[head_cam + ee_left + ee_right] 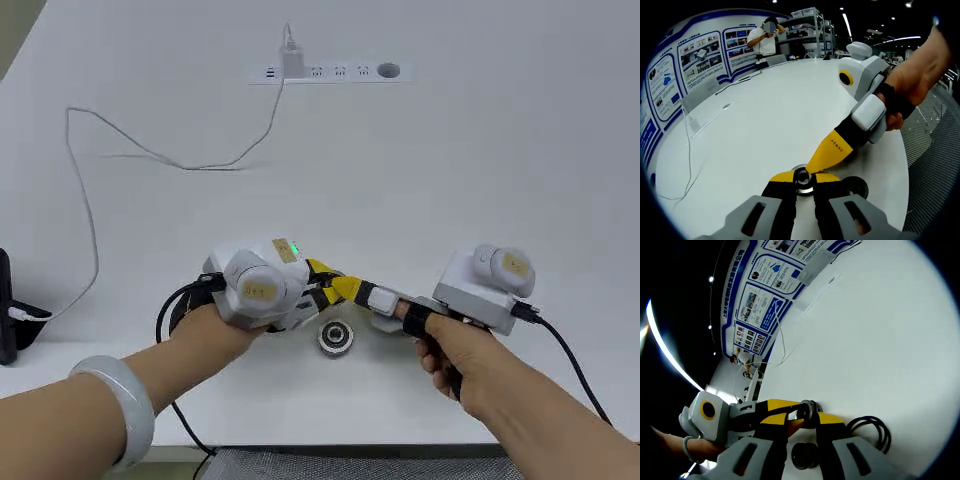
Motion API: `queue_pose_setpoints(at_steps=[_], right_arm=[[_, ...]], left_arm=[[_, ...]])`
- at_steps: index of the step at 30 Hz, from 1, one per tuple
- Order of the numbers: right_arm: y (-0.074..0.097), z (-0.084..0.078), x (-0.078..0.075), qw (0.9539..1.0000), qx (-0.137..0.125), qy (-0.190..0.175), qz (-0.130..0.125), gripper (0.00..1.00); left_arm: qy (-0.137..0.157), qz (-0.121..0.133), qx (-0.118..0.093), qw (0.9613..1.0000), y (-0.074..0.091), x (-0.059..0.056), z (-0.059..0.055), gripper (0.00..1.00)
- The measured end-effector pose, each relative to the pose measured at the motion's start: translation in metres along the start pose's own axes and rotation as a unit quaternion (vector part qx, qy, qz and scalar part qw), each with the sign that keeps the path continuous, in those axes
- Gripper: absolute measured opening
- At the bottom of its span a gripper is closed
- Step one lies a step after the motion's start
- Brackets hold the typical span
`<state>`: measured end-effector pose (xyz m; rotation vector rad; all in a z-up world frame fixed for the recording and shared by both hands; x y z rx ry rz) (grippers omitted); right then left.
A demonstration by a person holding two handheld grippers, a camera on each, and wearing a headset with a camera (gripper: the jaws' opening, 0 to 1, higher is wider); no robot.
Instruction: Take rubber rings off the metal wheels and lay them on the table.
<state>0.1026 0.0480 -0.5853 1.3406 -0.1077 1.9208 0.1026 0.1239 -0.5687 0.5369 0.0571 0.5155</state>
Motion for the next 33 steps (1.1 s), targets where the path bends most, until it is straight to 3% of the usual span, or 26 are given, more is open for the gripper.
queue_pose_setpoints(at_steps=[5, 12, 23, 33], right_arm=[[-0.0019, -0.0006, -0.0021, 1.0, -0.005, -0.007, -0.001, 0.21], [0.0027, 0.0015, -0.0024, 0.9995, 0.0, 0.03, -0.012, 0.15], [-0.0008, 0.0026, -0.008, 0.9989, 0.003, 0.04, -0.026, 0.05], [0.0006, 0.0063, -0.0079, 0.9986, 0.001, 0.044, -0.03, 0.02]], left_arm=[[0.0, 0.0, 0.0, 1.0, -0.0006, 0.0007, -0.0009, 0.12], [0.0, -0.002, -0.001, 1.0, -0.0005, 0.0009, -0.0016, 0.12], [0.0, -0.002, -0.001, 1.0, -0.0011, 0.0009, -0.0015, 0.12], [0.0, -0.001, -0.001, 1.0, -0.0011, 0.0007, -0.001, 0.12]])
Point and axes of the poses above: the centre of the closed fingertips' face, and the gripper's own axes: y roughly backward along the fingers, x roughly to its left, z roughly out of its top, the point moved 5 cm from there along y, roughly backward along the fingers, and after that the axes turned 8 degrees about -x, right-handed, at the moved point
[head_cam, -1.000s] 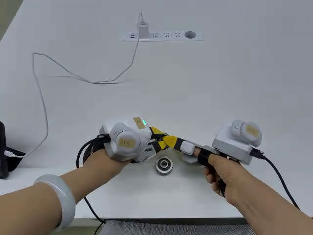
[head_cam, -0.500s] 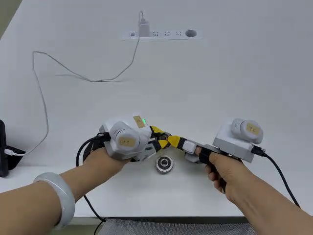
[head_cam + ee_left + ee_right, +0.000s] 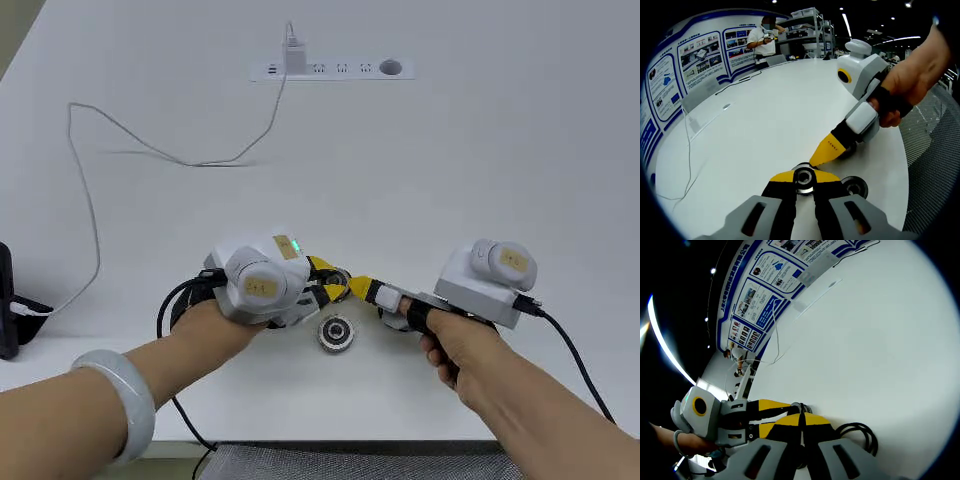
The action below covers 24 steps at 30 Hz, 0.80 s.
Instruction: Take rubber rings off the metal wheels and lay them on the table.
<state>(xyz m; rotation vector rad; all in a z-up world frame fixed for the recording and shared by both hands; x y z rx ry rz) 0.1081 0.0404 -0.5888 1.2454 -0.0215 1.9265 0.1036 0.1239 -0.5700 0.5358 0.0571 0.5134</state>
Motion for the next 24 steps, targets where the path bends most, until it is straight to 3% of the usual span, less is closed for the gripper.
queue_pose_setpoints(at_steps=[24], right_arm=[[0.0036, -0.0003, 0.0065, 1.0, -0.006, 0.0, -0.002, 0.01]], left_arm=[[-0.001, 0.0, 0.0, 1.0, 0.0, 0.0006, -0.0003, 0.12]])
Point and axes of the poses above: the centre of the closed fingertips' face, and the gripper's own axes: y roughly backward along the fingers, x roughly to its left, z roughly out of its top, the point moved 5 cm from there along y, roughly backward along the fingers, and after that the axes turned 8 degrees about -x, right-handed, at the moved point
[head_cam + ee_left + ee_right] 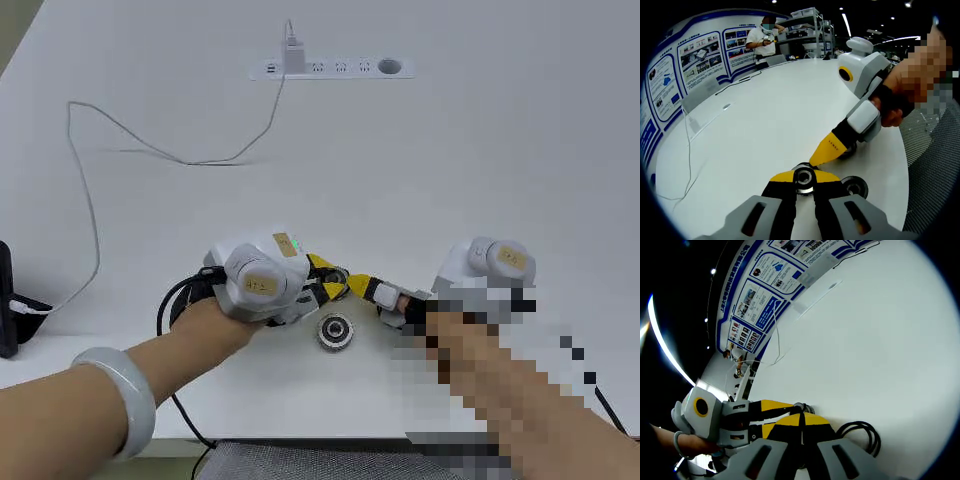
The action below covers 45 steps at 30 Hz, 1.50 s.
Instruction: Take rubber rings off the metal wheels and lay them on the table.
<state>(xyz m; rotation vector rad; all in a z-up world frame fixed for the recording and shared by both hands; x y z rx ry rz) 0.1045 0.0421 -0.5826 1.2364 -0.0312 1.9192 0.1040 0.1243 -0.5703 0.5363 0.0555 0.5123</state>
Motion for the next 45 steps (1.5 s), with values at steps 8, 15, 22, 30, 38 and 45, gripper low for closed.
queue_pose_setpoints(at_steps=[8, 15, 22, 30, 38, 45], right_arm=[[0.0, 0.0, 0.001, 1.0, 0.001, -0.002, 0.002, 0.01], [0.0, -0.001, 0.003, 1.0, 0.003, -0.003, 0.005, 0.01], [0.0, -0.002, 0.005, 0.9999, 0.005, -0.005, 0.011, 0.01], [-0.001, -0.003, 0.008, 0.9998, 0.005, -0.009, 0.02, 0.01], [-0.001, 0.002, 0.026, 0.9964, -0.014, -0.04, 0.073, 0.01], [-0.006, 0.014, 0.033, 0.9988, -0.014, 0.014, 0.045, 0.01]], left_arm=[[-0.001, -0.001, 0.0, 1.0, 0.0, 0.0, 0.0, 0.12], [-0.002, -0.001, 0.001, 1.0, 0.0, -0.001, 0.001, 0.12], [-0.004, -0.002, 0.0, 1.0, 0.001, -0.001, 0.0, 0.12], [-0.004, -0.003, 0.0, 1.0, 0.001, -0.002, 0.0, 0.12], [-0.005, -0.003, -0.001, 1.0, 0.001, -0.002, 0.0, 0.12], [-0.006, -0.004, 0.002, 1.0, 0.001, -0.002, 0.0, 0.12]])
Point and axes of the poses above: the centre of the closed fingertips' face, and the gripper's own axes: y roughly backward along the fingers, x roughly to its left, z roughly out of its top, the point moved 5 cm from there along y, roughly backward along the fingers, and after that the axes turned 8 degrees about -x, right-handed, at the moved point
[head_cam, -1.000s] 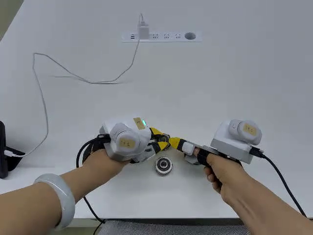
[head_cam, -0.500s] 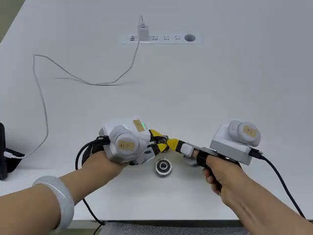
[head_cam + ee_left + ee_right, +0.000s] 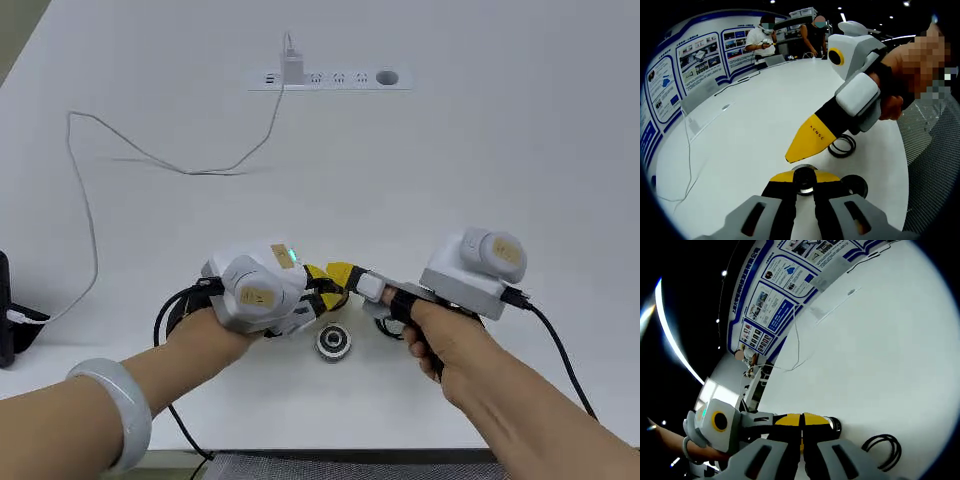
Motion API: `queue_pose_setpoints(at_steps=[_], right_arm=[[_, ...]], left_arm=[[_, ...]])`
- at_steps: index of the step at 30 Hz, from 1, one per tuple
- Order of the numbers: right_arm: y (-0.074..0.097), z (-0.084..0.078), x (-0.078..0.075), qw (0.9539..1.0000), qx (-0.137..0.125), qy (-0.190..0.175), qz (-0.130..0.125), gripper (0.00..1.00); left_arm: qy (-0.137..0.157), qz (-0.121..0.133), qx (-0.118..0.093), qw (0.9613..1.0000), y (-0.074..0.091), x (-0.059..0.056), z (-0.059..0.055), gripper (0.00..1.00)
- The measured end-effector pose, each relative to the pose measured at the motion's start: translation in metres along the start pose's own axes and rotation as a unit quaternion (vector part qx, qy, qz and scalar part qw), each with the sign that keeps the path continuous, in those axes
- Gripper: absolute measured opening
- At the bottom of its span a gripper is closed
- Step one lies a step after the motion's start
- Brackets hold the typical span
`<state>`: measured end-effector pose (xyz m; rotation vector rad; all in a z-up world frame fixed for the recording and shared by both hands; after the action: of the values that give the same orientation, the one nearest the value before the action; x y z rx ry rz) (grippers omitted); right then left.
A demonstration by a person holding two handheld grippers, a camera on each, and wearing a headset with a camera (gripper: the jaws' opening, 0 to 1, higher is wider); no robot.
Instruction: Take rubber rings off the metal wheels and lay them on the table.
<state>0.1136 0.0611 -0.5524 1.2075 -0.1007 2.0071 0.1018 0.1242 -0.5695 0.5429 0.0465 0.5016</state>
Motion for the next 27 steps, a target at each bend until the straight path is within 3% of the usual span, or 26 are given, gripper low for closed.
queue_pose_setpoints(at_steps=[2, 8, 17, 27], right_arm=[[0.007, 0.001, -0.015, 0.9992, 0.003, 0.02, -0.033, 0.01], [0.014, -0.005, -0.028, 0.9985, 0.016, 0.018, -0.05, 0.02], [0.014, -0.016, -0.031, 0.998, 0.029, 0.01, -0.054, 0.02], [0.012, -0.019, -0.038, 0.9978, 0.031, -0.008, -0.059, 0.1]], left_arm=[[-0.001, 0.0, 0.0, 1.0, 0.0, 0.0, 0.0, 0.12], [0.001, 0.002, -0.003, 1.0, 0.0, 0.001, -0.001, 0.12], [0.001, 0.002, -0.003, 1.0, 0.0, 0.0, -0.001, 0.12], [0.002, 0.001, -0.005, 1.0, 0.0, 0.0, -0.001, 0.12]])
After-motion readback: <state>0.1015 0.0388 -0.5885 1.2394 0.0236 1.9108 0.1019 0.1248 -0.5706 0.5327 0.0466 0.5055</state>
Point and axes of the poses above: the centre of the closed fingertips' face, and the gripper's own axes: y roughly backward along the fingers, x roughly to its left, z roughly out of its top, the point moved 5 cm from there along y, roughly backward along the fingers, and after that the axes turned 8 degrees about -x, right-handed, at the moved point
